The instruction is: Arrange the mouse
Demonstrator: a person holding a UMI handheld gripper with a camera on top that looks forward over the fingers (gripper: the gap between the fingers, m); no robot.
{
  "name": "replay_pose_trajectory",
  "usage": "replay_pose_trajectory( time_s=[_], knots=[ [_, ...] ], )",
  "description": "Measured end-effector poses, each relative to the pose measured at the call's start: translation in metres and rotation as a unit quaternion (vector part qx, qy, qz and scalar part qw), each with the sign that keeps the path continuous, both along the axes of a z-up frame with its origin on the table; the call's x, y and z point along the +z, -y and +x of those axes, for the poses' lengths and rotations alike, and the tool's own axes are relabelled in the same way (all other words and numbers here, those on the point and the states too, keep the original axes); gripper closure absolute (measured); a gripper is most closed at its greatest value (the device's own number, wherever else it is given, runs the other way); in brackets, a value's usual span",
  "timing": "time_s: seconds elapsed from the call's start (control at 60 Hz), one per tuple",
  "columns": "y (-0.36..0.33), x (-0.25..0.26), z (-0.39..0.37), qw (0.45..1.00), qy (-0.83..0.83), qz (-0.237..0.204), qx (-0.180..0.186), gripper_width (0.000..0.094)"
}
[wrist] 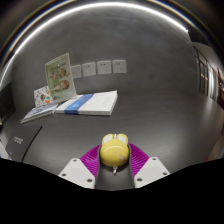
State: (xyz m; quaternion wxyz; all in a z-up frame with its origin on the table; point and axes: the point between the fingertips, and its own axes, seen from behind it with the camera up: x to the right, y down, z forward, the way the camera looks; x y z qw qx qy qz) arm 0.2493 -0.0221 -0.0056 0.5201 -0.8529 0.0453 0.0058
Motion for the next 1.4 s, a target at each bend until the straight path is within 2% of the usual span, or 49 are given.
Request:
replay_pose_trajectory(
  time_s=[0.067, 0.15, 0.267, 0.367, 0.45, 0.517, 0.6, 0.667, 0.8, 0.917, 0.933, 0.95, 0.967, 1.033, 1.133, 1.15, 1.167, 1.4],
  knots=[
    [0.005, 0.003, -0.001, 1.0, -0.011, -0.009, -0.018, 0.0553],
    [0.012, 0.039, -0.026, 0.999, -0.003, 0.018, -0.026, 0.0553],
    [0.013, 0.116, -0.127, 0.997, 0.031, 0.075, 0.004, 0.0555],
    [0.005, 0.146, -0.249, 0.994, 0.02, 0.102, 0.043, 0.0556],
    [0.002, 0.143, -0.344, 0.991, 0.006, 0.105, 0.085, 0.0558],
    [0.001, 0.112, -0.408, 0.991, 0.003, 0.075, 0.107, 0.0557],
    [0.008, 0.069, -0.447, 0.992, 0.006, 0.03, 0.126, 0.0556],
    [0.01, 0.036, -0.462, 0.993, 0.005, 0.003, 0.121, 0.0554],
    [0.017, 0.001, -0.463, 0.995, 0.004, -0.03, 0.099, 0.0554],
    [0.015, -0.003, -0.464, 0.995, 0.007, -0.027, 0.096, 0.0532],
    [0.016, -0.003, -0.464, 0.995, 0.008, -0.028, 0.098, 0.0506],
    [0.014, -0.004, -0.464, 0.995, 0.01, -0.027, 0.099, 0.0435],
    [0.014, -0.003, -0.463, 0.994, 0.012, -0.028, 0.102, 0.0457],
    [0.016, -0.003, -0.466, 0.993, 0.017, -0.037, 0.115, 0.0376],
    [0.031, 0.0, -0.47, 0.989, -0.003, -0.06, 0.133, 0.0045],
    [0.034, 0.001, -0.47, 0.989, -0.005, -0.063, 0.134, 0.0107],
    [0.037, 0.002, -0.469, 0.989, -0.006, -0.065, 0.136, 0.0119],
    [0.079, 0.01, -0.416, 0.986, -0.011, -0.07, 0.154, 0.0092]
  ],
)
